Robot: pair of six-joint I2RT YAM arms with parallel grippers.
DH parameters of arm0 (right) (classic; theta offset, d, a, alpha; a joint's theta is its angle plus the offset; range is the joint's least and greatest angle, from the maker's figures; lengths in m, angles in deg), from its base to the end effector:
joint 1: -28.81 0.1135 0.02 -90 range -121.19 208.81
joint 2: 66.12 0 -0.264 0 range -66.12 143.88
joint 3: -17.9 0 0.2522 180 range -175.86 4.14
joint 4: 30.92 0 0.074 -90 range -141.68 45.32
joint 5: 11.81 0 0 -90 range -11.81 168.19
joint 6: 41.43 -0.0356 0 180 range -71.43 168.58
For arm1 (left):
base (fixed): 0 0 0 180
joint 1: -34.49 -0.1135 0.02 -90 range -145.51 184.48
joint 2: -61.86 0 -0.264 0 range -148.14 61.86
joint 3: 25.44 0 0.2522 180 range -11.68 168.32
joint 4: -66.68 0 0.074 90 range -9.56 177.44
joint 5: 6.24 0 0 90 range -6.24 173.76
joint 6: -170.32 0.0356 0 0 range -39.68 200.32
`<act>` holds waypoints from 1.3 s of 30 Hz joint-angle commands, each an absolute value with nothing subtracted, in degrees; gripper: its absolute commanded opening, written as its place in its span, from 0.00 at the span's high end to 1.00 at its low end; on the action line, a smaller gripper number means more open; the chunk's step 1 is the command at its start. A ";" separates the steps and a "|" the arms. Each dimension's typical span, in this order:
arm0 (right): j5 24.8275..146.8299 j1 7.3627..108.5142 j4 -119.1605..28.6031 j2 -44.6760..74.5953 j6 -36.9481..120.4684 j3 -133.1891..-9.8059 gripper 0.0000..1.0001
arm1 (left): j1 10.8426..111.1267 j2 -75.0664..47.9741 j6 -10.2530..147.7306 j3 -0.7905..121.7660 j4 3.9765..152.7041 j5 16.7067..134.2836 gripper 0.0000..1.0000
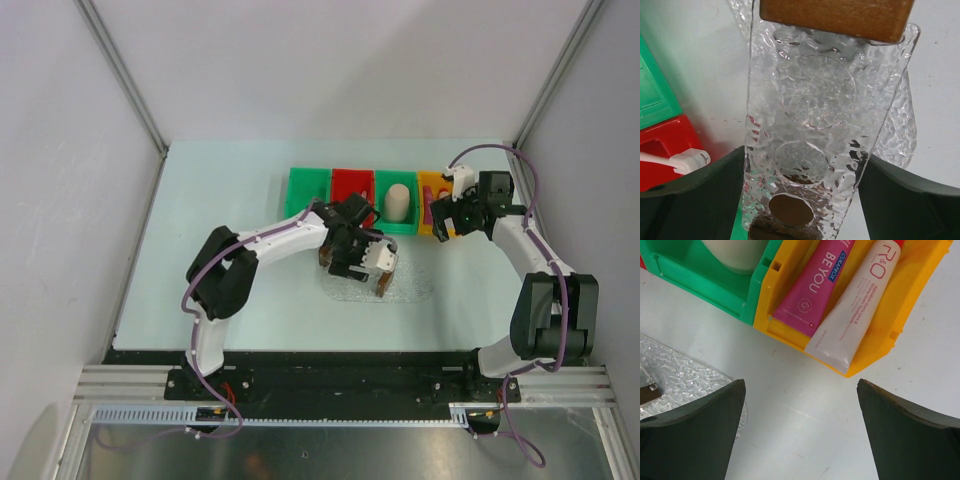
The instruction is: Prepare toiletry sets of a toothbrush and toothpaste on the tray
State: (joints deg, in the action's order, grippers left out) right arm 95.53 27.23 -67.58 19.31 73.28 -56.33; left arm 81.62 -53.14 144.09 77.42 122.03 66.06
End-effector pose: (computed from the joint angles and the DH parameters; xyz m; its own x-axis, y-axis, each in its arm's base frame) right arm 0.3190 0.0018 0.2476 -0.6008 -0.3826 -0.7019 -0.4675 0.8804 -0.0797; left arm 0.2774 -0.3148 0.2000 0.4196 0.8041 -0.4212 0.9074 -0.3586 0.2193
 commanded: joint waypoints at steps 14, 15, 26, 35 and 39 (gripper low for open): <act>95.06 28.11 -67.62 19.84 74.24 -58.62 0.00 | 85.37 -53.80 119.88 82.45 123.33 69.42 0.27; 94.98 28.20 -67.62 19.84 74.24 -58.62 0.00 | 85.98 -53.89 119.17 82.62 123.33 70.30 0.27; 94.18 28.64 -67.62 20.01 74.50 -58.62 0.00 | 88.89 -56.35 107.66 84.47 123.25 79.80 0.30; 94.10 28.64 -67.53 19.75 74.50 -58.62 0.00 | 89.77 -55.13 103.96 82.54 123.33 82.61 0.30; 94.10 28.64 -67.45 19.84 74.50 -58.62 0.00 | 90.38 -53.90 104.31 81.22 123.25 82.26 0.30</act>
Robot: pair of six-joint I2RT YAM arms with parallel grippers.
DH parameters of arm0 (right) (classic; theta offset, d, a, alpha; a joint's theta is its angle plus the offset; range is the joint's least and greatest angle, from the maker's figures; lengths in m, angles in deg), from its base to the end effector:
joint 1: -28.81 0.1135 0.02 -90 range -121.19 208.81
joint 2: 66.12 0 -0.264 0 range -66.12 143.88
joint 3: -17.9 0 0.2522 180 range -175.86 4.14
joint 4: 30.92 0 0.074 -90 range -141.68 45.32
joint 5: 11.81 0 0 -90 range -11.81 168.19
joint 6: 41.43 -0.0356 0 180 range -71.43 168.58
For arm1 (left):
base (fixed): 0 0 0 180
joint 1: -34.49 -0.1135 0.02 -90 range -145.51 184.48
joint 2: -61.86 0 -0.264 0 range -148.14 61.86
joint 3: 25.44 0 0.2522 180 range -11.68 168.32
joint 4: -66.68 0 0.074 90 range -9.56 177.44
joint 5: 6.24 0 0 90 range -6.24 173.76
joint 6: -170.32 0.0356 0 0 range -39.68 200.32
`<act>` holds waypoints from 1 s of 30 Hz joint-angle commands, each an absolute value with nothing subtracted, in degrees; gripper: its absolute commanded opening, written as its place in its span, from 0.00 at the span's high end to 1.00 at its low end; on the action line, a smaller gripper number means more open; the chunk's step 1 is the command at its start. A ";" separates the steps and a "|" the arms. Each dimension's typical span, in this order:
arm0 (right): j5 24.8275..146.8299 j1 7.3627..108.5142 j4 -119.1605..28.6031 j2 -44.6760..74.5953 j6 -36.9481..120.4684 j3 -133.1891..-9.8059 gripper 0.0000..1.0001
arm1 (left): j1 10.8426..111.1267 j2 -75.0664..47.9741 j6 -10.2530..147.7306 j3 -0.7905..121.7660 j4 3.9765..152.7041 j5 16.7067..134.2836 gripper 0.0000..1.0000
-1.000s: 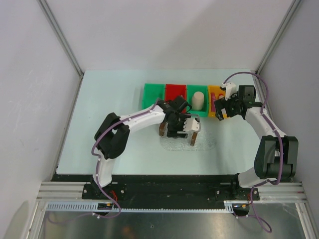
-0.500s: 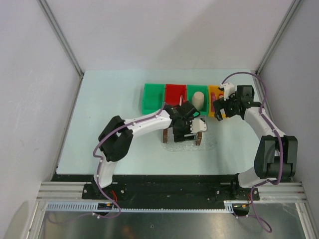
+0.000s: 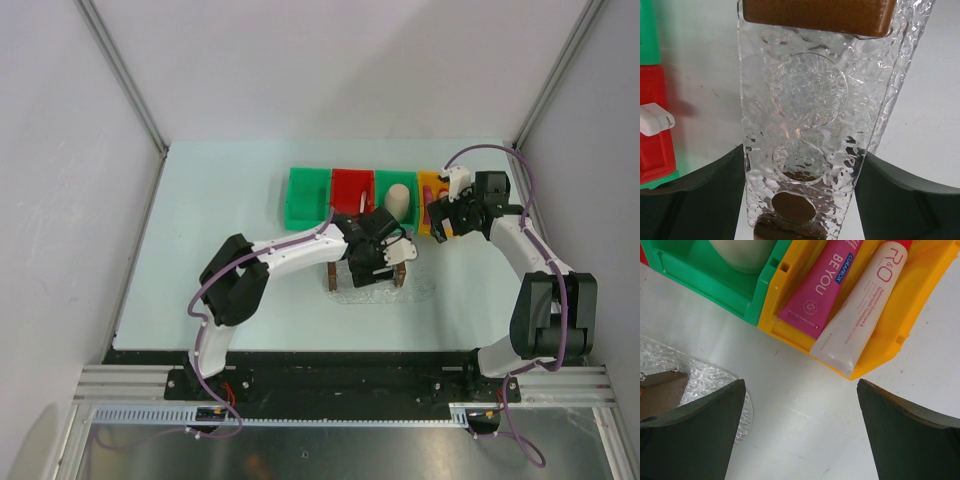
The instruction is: Prepare toiletry sets of a toothbrush and toothpaste on the tray
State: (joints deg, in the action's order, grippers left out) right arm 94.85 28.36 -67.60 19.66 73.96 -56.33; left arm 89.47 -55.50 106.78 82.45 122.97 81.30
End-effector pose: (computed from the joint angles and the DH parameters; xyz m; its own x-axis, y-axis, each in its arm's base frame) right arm 0.3198 0.0077 0.2457 -0.5951 -0.4061 -0.6935 -0.4855 0.8693 -0.0925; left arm 0.2484 -0.3572 0.2066 -0.0994 0.9176 -0.3850 0.9747 0.1676 0.1479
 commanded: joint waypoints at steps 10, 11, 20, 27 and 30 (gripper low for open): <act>94.01 28.64 -67.53 19.31 74.41 -58.62 0.00 | 91.96 -53.19 106.51 78.32 123.16 82.61 0.30; 94.01 28.64 -67.53 19.40 74.41 -58.62 0.00 | 91.97 -53.19 106.42 78.06 123.16 82.53 0.29; 93.92 28.64 -67.53 19.48 74.33 -58.62 0.00 | 92.75 -52.14 106.25 77.79 122.98 83.32 0.28; 93.92 28.64 -67.45 19.57 74.41 -58.62 0.00 | 93.63 -51.43 106.25 76.56 122.90 83.67 0.28; 93.92 28.64 -67.62 19.57 74.41 -58.62 0.00 | 93.72 -51.52 106.33 76.56 122.81 83.67 0.28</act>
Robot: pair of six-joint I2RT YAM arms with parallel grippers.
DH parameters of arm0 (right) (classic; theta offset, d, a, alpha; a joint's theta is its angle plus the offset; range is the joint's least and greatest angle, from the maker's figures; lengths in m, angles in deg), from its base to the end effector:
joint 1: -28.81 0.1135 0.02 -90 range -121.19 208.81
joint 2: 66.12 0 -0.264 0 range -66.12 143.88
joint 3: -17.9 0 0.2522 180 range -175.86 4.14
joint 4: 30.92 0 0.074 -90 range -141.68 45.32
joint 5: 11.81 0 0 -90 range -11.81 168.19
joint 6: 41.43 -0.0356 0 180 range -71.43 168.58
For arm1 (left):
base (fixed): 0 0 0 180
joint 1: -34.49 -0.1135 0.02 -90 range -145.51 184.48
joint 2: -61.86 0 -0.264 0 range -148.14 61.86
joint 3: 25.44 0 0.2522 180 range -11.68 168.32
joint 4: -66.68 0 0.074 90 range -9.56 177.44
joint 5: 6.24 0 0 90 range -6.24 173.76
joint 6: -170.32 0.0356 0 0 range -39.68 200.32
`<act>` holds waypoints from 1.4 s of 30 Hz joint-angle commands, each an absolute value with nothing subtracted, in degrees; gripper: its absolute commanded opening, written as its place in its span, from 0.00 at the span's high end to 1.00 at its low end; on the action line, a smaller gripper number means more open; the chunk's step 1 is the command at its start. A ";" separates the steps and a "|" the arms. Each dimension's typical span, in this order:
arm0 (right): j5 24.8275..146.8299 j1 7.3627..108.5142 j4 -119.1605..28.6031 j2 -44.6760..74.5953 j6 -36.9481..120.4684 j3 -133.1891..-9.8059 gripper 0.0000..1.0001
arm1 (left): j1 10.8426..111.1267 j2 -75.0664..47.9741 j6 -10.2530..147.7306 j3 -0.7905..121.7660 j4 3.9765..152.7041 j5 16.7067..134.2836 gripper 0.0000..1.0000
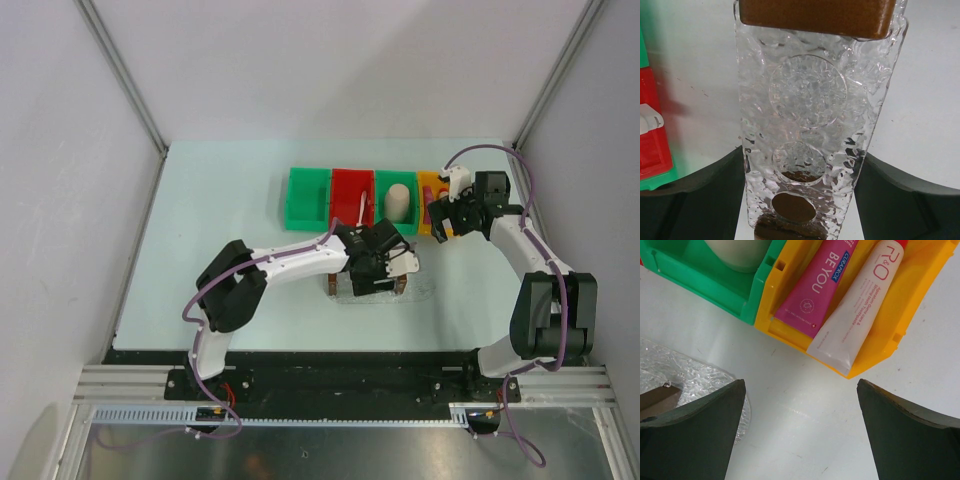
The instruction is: Prepare toiletry sets of a toothbrush and toothpaste on the tray
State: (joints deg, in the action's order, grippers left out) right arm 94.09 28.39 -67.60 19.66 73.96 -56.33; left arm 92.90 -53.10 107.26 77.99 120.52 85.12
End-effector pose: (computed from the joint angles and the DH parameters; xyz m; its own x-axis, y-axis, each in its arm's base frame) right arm 0.3198 0.0074 0.2456 -0.5985 -0.4080 -0.6894 -0.4783 0.8724 -0.1010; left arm 0.2229 -0.3609 0.2028 -0.0410 0.9314 -0.3618 0.9703 0.1236 0.2080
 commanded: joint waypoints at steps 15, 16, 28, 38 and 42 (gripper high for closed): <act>93.92 28.64 -67.53 19.84 74.41 -58.62 0.00 | 93.99 -51.61 108.35 76.56 122.37 85.60 0.15; 93.83 28.64 -67.53 19.84 74.41 -58.62 0.00 | 93.90 -51.43 108.44 76.56 122.37 85.52 0.14; 93.66 28.64 -67.71 20.10 74.41 -58.62 0.00 | 94.08 -49.33 108.35 77.97 122.02 86.65 0.00; 93.66 28.64 -67.62 20.36 74.24 -58.62 0.00 | 93.99 -45.72 109.94 80.08 120.79 87.63 0.00; 93.66 28.64 -67.36 20.10 73.98 -58.62 0.00 | 94.08 -43.53 110.90 79.90 120.79 86.31 0.00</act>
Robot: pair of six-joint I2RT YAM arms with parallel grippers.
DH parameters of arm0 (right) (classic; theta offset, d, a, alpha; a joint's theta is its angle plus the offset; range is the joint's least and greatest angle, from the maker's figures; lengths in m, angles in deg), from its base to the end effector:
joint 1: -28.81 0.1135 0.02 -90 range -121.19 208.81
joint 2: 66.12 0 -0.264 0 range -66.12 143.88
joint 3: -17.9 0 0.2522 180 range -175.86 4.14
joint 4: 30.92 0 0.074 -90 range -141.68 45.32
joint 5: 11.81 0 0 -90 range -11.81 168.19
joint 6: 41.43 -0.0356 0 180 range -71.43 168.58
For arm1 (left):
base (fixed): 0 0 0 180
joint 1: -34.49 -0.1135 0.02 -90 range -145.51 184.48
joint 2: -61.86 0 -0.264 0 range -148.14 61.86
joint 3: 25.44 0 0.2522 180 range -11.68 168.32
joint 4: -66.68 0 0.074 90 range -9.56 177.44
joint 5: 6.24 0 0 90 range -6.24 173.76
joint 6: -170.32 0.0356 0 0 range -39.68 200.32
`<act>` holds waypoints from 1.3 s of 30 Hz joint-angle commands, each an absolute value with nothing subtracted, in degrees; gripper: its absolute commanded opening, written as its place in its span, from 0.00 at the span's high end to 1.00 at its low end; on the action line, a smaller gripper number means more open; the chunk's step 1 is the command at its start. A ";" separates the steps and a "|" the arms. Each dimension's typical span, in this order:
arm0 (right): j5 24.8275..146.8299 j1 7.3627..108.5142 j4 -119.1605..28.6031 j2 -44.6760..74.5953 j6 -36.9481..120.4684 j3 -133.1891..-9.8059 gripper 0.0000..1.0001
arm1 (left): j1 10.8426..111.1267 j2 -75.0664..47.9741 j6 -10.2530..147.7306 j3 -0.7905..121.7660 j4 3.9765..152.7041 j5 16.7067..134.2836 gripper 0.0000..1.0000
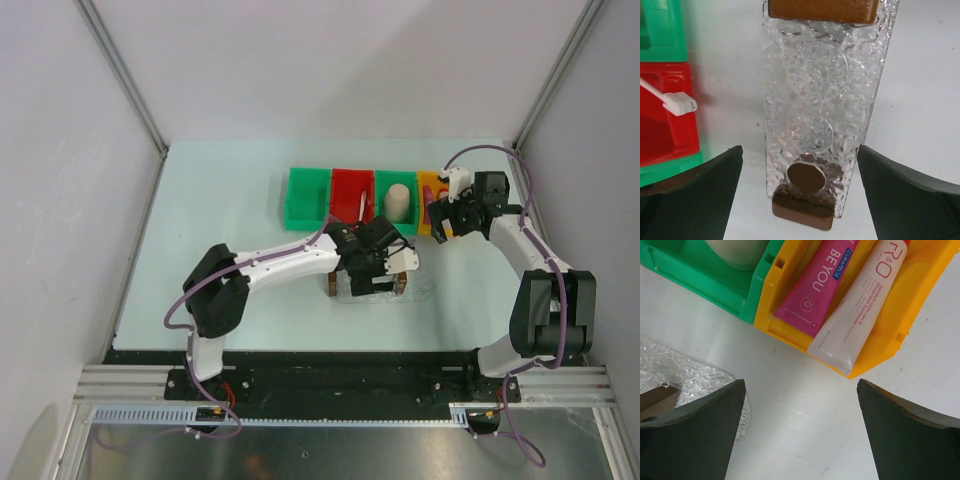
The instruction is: Prepare toiletry sets of a toothbrush and toothpaste on the tray
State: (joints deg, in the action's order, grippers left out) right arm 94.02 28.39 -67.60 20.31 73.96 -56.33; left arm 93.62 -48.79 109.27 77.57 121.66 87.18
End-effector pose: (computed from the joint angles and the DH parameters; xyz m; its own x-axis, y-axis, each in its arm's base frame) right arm 0.3213 0.0074 0.2421 -0.6067 -0.4081 -0.6822 -0.4787 0.8727 -0.0963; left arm 0.2140 -0.3538 0.2297 0.0092 0.9263 -0.3768 0.9580 0.0999 0.2690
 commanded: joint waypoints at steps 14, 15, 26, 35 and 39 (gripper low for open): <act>92.51 30.83 -66.05 17.65 72.75 -58.62 0.00 | 93.55 -31.75 109.68 78.49 120.79 81.30 0.00; 91.99 31.18 -65.61 17.03 72.57 -58.62 0.00 | 93.29 -30.70 109.33 78.41 120.61 81.21 0.00; 83.37 39.00 -62.53 12.45 67.83 -61.87 0.00 | 81.43 -25.94 102.29 78.84 116.13 75.94 0.00; 78.80 44.28 -60.24 21.23 69.14 -67.93 0.01 | 75.27 -24.45 102.20 76.48 114.81 74.44 0.00; 78.45 45.25 -58.31 25.98 70.28 -69.78 0.02 | 73.86 -23.40 102.64 74.02 113.76 75.67 0.00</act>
